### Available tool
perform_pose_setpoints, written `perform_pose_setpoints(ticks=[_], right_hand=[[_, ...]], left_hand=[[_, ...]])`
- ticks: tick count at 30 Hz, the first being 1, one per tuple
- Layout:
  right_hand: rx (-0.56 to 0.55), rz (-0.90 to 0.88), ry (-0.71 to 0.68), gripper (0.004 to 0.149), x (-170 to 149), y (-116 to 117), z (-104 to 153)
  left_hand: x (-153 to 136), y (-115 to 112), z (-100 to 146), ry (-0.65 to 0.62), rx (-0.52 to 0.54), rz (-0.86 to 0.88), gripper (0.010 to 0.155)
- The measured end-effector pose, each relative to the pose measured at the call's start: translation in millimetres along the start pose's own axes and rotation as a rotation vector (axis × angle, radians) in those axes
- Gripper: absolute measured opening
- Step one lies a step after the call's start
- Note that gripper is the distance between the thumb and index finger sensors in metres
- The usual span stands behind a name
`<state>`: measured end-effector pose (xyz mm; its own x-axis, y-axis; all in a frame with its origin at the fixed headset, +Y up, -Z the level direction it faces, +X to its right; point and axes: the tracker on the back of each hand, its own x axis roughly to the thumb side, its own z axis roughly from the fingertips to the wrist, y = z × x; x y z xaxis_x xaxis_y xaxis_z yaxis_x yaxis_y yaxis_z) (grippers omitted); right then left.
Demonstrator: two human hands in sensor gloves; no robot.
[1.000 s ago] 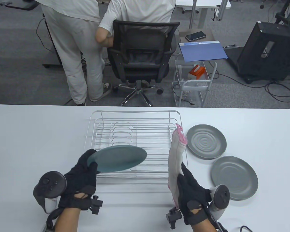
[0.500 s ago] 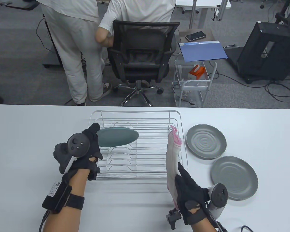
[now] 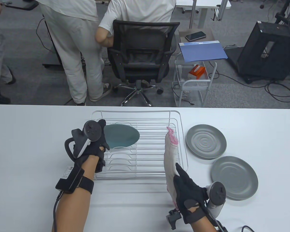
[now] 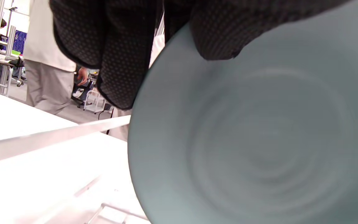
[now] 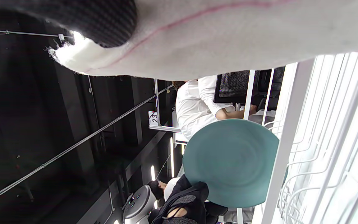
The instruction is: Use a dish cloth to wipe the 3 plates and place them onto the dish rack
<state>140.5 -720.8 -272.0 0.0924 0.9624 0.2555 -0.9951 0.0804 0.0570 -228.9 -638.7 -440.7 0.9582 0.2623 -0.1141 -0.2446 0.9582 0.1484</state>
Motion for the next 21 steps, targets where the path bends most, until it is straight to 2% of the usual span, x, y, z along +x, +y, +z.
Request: perform_pose_setpoints(ticks=[8, 13, 16, 18, 21], right_hand=[[0.011, -0.002, 0.009, 0.055, -1.2, -0.2, -0.3], [0.017, 0.004, 0.016, 0.055, -2.2, 0.1, -0.5], [0.029, 0.005, 0.021, 0.055, -3.0, 1.3, -0.5], [0.031, 0.003, 0.022, 0.055, -3.2, 1.6, -0.5], [0.034, -0.010, 0.023, 0.055, -3.0, 1.7, -0.6]], left_hand=[[6.9, -20.0, -15.8, 0.031, -0.156, 0.005, 0.046], [10.3, -27.9, -21.0, 0.053, -0.166, 0.011, 0.046], [7.4, -28.8, -22.2, 0.062, -0.211, 0.063, 0.050], [4.5, -26.2, -18.3, 0.054, -0.200, 0.144, 0.058], [1.1, -15.1, -6.9, 0.006, -0.144, 0.186, 0.061]])
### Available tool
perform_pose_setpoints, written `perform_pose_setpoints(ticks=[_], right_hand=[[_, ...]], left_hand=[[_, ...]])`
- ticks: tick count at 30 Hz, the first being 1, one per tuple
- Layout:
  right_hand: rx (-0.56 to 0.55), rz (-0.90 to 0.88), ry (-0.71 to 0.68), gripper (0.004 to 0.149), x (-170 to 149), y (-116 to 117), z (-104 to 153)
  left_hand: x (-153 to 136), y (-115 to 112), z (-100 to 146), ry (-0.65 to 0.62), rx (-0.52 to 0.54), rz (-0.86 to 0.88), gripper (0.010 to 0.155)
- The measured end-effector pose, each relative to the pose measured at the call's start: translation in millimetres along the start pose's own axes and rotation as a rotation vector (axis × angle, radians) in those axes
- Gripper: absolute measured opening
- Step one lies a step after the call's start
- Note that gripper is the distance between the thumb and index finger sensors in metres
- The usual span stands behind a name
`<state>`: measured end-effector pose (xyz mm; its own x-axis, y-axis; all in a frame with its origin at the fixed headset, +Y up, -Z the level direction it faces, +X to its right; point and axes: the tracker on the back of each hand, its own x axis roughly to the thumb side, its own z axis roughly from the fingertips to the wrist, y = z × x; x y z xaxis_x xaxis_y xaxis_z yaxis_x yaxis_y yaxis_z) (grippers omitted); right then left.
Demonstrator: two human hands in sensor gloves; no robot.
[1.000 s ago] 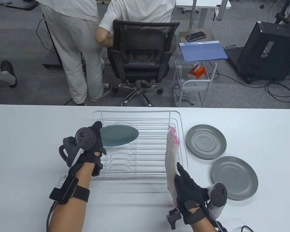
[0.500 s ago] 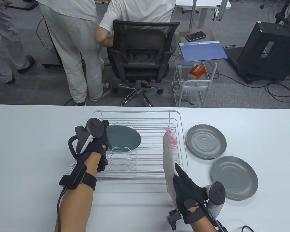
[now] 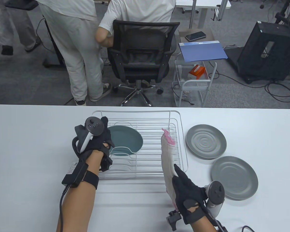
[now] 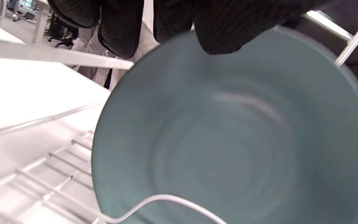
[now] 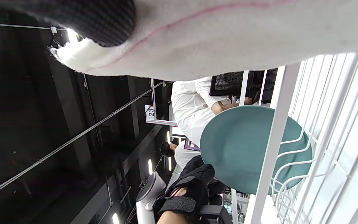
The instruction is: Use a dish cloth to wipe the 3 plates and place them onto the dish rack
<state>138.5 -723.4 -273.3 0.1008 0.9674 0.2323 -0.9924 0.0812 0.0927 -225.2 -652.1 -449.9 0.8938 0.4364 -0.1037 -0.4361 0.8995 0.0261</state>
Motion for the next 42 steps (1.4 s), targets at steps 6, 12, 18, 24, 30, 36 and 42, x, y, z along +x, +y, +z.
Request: perform_pose_setpoints(ticks=[6, 12, 18, 24, 30, 36, 42], right_hand=[[0.004, -0.008, -0.008, 0.055, 0.3, 0.5, 0.0], [0.029, -0.007, -0.017, 0.055, 0.7, 4.7, 2.0], [0.057, 0.028, -0.041, 0.056, 2.0, 12.1, 4.3], [0.083, 0.081, -0.063, 0.055, -2.0, 19.6, 5.7], [0.095, 0.218, -0.137, 0.055, 2.8, 40.8, 12.5], [0.197, 0.550, -0.263, 0.056, 13.4, 71.9, 21.3], [0.274, 0.757, -0.336, 0.057, 16.4, 92.2, 27.2]], left_hand=[[-1.5, 22.3, 48.8, -0.127, 0.027, 0.152, 0.062], [-11.8, 20.6, 108.9, -0.212, 0.032, 0.306, 0.063], [-25.4, -10.4, 164.1, -0.259, 0.007, 0.513, 0.064], [-28.8, -46.6, 189.6, -0.288, -0.086, 0.646, 0.066], [-10.5, -72.3, 193.9, -0.344, -0.276, 0.691, 0.069], [3.7, -82.6, 199.1, -0.463, -0.435, 0.809, 0.084], [4.5, -83.6, 199.1, -0.453, -0.406, 0.878, 0.090]])
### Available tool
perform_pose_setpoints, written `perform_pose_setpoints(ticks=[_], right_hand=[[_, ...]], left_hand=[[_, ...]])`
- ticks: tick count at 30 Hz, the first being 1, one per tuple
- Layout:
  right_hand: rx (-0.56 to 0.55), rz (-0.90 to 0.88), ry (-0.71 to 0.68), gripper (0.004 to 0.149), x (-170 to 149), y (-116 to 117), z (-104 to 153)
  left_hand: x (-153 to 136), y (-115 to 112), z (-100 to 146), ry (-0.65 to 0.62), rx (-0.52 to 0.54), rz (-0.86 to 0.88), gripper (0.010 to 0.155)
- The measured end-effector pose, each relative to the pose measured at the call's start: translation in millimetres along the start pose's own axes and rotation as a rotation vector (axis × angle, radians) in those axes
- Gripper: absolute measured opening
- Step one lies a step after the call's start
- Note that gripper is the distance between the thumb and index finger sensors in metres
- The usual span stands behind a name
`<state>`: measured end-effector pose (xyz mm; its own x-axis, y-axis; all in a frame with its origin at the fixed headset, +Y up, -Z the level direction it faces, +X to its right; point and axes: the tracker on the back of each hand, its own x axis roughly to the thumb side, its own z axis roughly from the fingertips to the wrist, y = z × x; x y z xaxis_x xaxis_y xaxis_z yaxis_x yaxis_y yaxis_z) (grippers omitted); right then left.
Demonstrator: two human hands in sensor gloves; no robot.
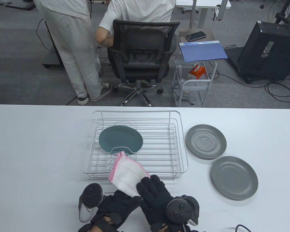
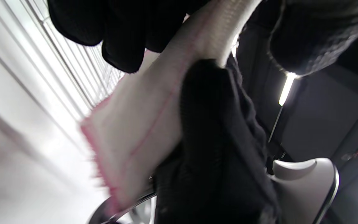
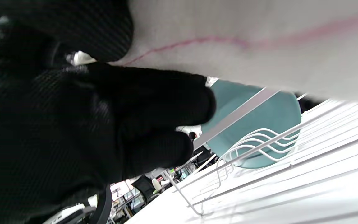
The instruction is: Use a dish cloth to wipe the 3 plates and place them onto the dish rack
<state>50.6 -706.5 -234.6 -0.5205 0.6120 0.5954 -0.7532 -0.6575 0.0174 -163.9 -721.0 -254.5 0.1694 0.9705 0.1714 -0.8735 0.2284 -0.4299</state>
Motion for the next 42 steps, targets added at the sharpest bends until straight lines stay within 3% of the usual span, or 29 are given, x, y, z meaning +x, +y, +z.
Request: perform_pose_setpoints(ticks=[4, 8, 11, 18, 25, 33, 42], right_hand=[[0.045, -0.046, -0.017, 0.062, -2.7, 2.3, -1.7], [0.121, -0.123, -0.077, 0.070, -10.4, -7.8, -4.4], [-0.025, -0.077, -0.038, 0.068, -27.6, -41.1, -3.2], [-0.275, 0.096, 0.248, 0.060, -102.3, -130.3, 7.7], [-0.205, 0.302, 0.660, 0.057, -176.8, -172.8, 5.9], [-0.090, 0.432, 1.007, 0.060, -243.8, -174.3, 6.9], [0.116, 0.561, 1.146, 0.065, -287.6, -168.6, -1.8]], left_hand=[[-0.9, 6.9, 0.8, 0.003, 0.056, 0.007, 0.059], [1.0, 16.7, 3.4, -0.006, 0.131, -0.004, 0.051], [6.3, 24.6, 6.4, -0.046, 0.166, -0.026, 0.051], [14.2, 37.2, 11.5, -0.090, 0.220, -0.052, 0.049], [12.4, 39.4, 10.2, -0.070, 0.216, -0.048, 0.049], [13.8, 40.5, 11.0, -0.078, 0.214, -0.059, 0.049], [15.9, 35.7, 9.2, -0.077, 0.182, -0.091, 0.049]])
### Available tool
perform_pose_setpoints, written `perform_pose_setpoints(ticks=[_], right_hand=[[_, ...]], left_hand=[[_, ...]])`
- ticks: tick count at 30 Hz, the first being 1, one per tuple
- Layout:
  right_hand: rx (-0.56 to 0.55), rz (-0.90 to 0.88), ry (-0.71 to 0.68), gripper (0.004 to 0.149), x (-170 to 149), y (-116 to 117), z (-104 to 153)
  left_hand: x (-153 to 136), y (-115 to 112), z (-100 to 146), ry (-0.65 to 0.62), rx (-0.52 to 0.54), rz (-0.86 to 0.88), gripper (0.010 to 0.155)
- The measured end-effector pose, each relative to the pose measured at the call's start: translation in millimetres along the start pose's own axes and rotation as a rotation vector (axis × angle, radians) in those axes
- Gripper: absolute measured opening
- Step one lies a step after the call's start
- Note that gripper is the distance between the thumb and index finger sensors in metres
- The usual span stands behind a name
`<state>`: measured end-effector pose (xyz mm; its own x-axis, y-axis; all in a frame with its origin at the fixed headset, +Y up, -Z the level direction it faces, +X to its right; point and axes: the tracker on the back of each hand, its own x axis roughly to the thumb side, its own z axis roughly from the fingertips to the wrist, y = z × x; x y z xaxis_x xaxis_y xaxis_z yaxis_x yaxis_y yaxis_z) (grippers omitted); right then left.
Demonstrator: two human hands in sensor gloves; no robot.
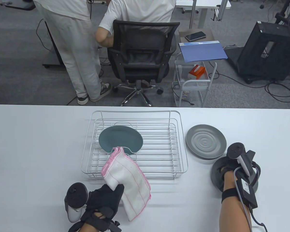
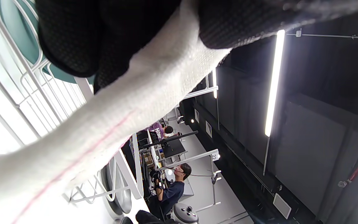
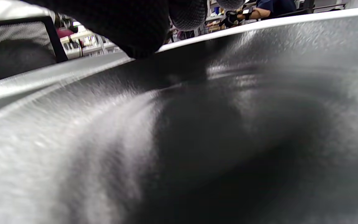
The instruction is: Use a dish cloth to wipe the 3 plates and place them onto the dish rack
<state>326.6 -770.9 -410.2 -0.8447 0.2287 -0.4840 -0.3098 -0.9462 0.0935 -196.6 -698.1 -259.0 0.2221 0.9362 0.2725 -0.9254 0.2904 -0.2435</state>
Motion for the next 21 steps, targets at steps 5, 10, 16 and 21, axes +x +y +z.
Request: perform_pose_setpoints(ticks=[5, 10, 16, 21], right_hand=[[0.060, 0.090, 0.032, 0.063, 1.1, 9.9, -10.1], [0.052, 0.076, 0.032, 0.053, -1.0, 9.8, -11.9], [-0.003, 0.035, -0.003, 0.044, -9.6, 8.7, -5.6], [0.005, -0.073, -0.077, 0.043, -8.7, -1.5, 9.1]], left_hand=[[0.7, -0.7, 0.3, -0.009, -0.004, -0.006, 0.049], [0.1, -0.3, 0.3, -0.010, -0.001, -0.005, 0.049], [0.3, -0.3, 0.2, -0.007, 0.000, -0.010, 0.049], [0.6, -0.5, 0.3, -0.007, -0.005, -0.002, 0.050]])
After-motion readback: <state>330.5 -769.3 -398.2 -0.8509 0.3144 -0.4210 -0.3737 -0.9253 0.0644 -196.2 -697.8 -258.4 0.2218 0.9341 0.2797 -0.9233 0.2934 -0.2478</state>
